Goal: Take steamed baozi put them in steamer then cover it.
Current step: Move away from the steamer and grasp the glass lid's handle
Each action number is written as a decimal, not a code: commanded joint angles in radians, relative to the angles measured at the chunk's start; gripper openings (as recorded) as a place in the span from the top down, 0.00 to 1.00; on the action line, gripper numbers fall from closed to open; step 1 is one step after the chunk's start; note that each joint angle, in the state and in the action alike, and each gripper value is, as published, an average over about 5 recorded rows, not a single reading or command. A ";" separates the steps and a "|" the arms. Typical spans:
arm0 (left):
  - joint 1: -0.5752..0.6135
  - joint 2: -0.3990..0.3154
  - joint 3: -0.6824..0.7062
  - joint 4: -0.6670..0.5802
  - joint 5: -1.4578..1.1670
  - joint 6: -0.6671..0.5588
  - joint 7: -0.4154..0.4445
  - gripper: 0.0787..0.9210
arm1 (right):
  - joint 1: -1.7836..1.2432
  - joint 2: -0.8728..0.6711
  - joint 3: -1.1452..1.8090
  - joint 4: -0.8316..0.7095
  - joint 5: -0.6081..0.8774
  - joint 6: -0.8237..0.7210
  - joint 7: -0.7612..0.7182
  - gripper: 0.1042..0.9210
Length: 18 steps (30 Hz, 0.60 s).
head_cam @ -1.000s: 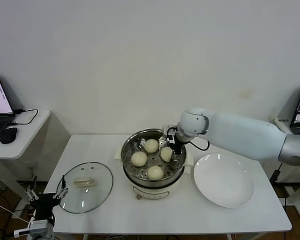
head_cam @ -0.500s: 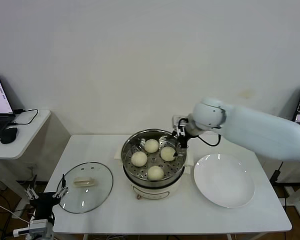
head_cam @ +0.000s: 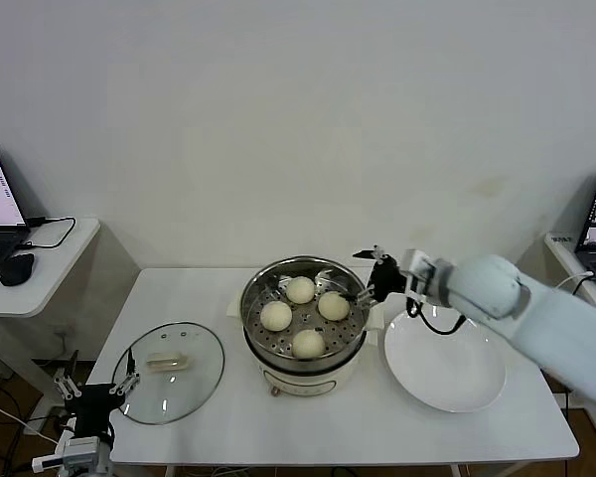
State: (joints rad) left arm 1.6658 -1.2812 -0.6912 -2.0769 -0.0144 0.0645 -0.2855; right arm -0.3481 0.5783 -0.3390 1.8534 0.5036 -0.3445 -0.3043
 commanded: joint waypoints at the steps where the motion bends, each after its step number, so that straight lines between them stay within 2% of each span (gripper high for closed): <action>1: -0.002 -0.010 0.028 0.017 0.006 -0.016 0.002 0.12 | -0.984 0.254 0.904 0.090 -0.253 0.441 0.169 0.12; 7: -0.014 -0.011 0.062 0.060 0.110 -0.045 0.001 0.12 | -1.146 0.575 1.135 0.075 -0.370 0.561 0.076 0.12; 11: -0.026 0.012 0.071 0.104 0.279 -0.049 -0.002 0.12 | -1.223 0.709 1.212 0.069 -0.391 0.595 0.040 0.12; 15: -0.010 0.073 0.030 0.155 0.555 -0.069 0.037 0.12 | -1.268 0.801 1.264 0.091 -0.388 0.593 0.056 0.12; 18: 0.027 0.130 -0.011 0.190 0.755 -0.128 0.058 0.12 | -1.293 0.839 1.281 0.092 -0.390 0.596 0.092 0.12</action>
State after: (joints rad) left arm 1.6476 -1.2588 -0.6480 -1.9867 0.1983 0.0171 -0.2743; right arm -1.3898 1.1068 0.6374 1.9183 0.2017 0.1225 -0.2444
